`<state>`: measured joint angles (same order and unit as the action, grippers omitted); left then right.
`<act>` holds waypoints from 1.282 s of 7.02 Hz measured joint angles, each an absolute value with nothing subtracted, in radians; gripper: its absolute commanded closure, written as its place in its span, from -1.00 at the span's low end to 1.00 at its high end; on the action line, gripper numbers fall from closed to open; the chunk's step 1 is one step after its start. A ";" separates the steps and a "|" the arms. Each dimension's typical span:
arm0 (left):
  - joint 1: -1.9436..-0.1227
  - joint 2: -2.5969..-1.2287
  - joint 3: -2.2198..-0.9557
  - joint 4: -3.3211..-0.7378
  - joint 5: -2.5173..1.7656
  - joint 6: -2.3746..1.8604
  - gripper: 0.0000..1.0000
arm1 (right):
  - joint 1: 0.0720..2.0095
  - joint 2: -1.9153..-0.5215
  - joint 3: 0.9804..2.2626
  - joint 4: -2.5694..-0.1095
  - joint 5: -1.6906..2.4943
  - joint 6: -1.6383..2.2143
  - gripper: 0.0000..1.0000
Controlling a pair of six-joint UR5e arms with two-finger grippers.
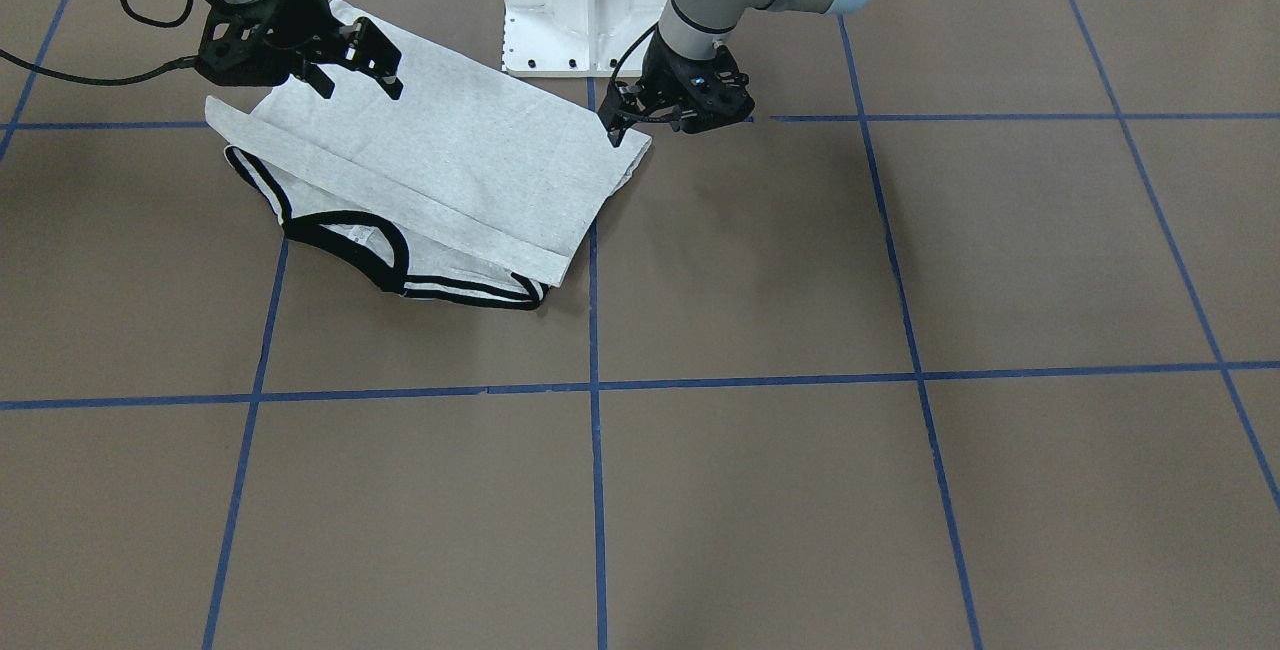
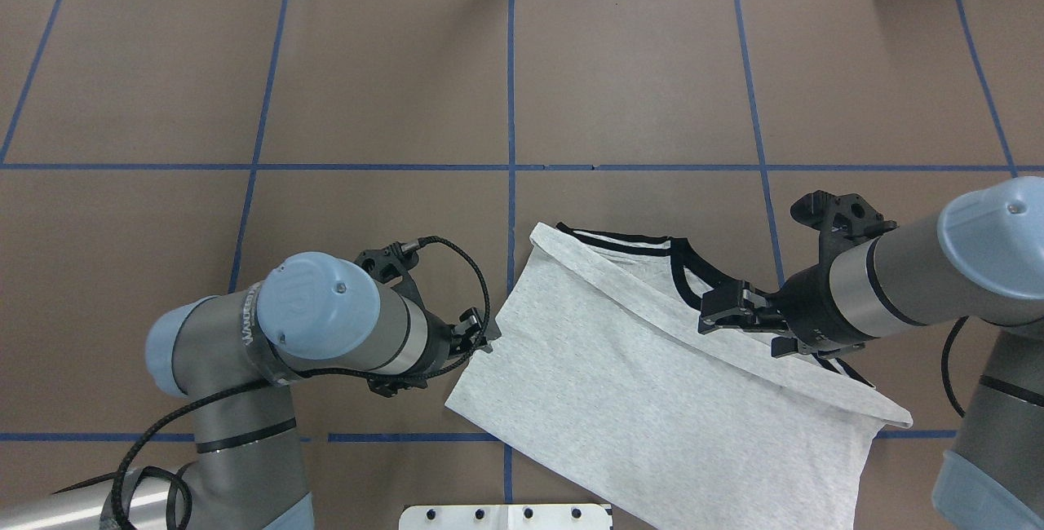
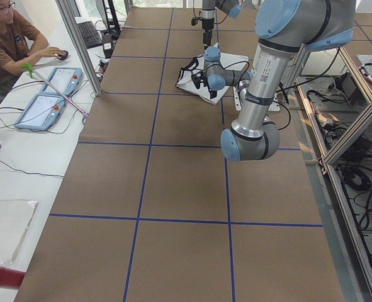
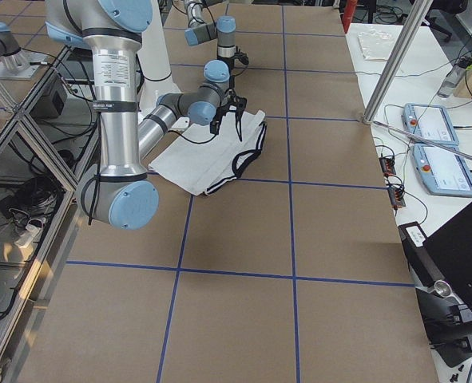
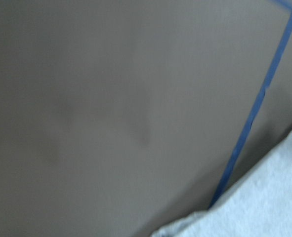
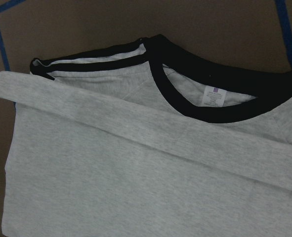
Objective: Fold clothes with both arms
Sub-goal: 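Move the left gripper to the nearest shirt corner while the right gripper holds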
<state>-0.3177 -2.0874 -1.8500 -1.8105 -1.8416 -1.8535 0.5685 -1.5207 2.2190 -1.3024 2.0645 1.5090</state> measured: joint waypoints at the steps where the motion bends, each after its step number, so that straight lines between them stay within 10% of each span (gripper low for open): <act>1: -0.301 -2.090 -1.824 -1.833 -1.835 -1.872 -0.89 | 0.577 -1.510 2.214 -1.302 2.065 1.506 -1.00; 9: -0.265 -2.091 -1.736 -1.920 -1.821 -1.892 -0.47 | 0.583 -1.499 2.212 -1.302 2.064 1.508 -1.00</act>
<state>-0.2654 -2.0909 -1.7358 -1.9200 -1.8207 -1.8916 0.5833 -1.4987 2.2120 -1.3024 2.0642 1.5081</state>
